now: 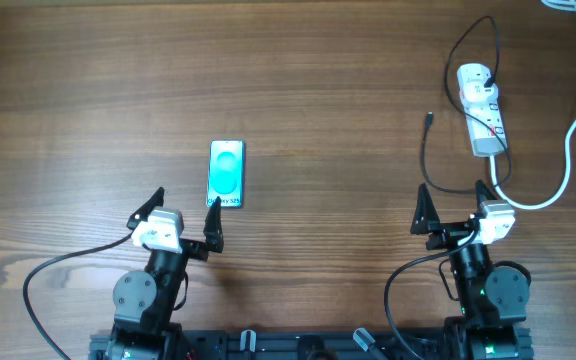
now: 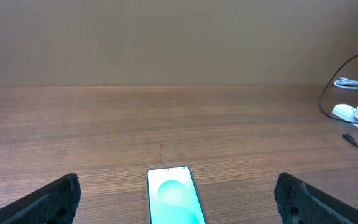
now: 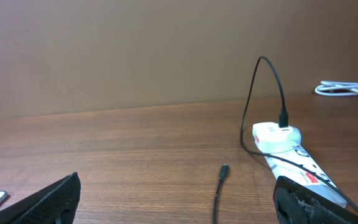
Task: Plug charger to phone and switch on socket
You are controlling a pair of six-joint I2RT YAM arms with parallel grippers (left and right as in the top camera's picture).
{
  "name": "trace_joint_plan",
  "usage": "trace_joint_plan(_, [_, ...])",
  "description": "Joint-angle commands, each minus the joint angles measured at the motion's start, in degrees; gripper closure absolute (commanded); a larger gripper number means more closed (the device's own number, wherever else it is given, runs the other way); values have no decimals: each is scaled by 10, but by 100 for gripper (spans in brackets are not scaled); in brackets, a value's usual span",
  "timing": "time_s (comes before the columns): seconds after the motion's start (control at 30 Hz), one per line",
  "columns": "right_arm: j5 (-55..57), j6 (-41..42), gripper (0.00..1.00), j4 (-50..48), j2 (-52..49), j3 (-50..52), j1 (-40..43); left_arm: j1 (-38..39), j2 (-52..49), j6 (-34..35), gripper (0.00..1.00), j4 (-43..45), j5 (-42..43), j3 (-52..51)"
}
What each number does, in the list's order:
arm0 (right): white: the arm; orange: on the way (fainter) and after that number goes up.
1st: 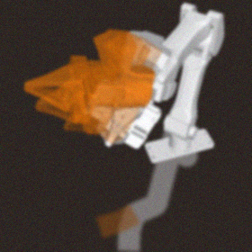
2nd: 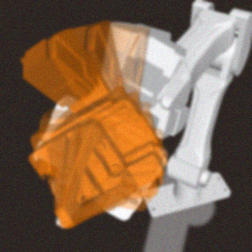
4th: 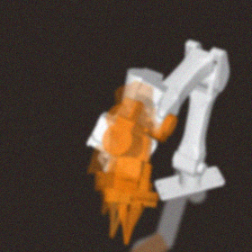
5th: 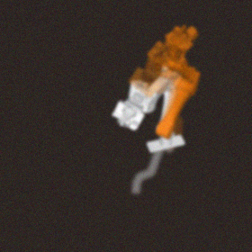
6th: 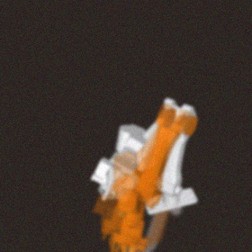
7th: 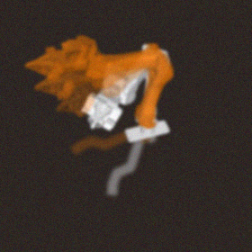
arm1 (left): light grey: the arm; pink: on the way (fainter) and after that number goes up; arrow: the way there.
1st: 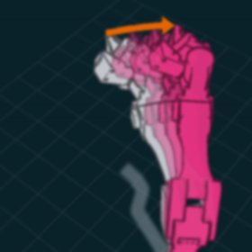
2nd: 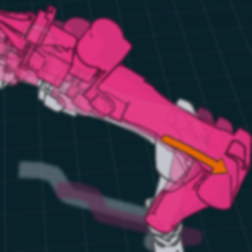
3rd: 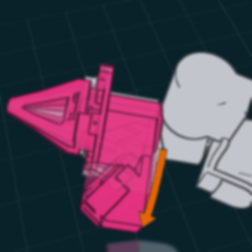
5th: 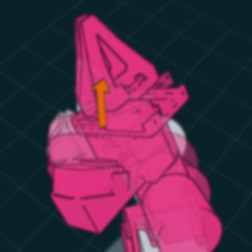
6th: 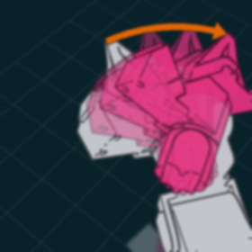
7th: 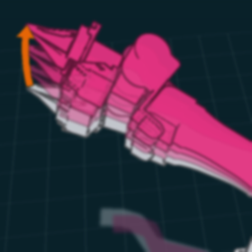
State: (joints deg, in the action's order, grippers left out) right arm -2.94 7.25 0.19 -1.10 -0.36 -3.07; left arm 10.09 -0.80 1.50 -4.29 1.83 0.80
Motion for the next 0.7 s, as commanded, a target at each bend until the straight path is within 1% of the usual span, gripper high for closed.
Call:
trace_joint_plan(0.0, [-5,4,0,-5,-37,1,-1,-3,4,-11,0,0,-3,-5])
trace_joint_plan(0.67, [-5,4,0,-3,-37,1,-1,-3,4,-11,0,0,-3,-5])
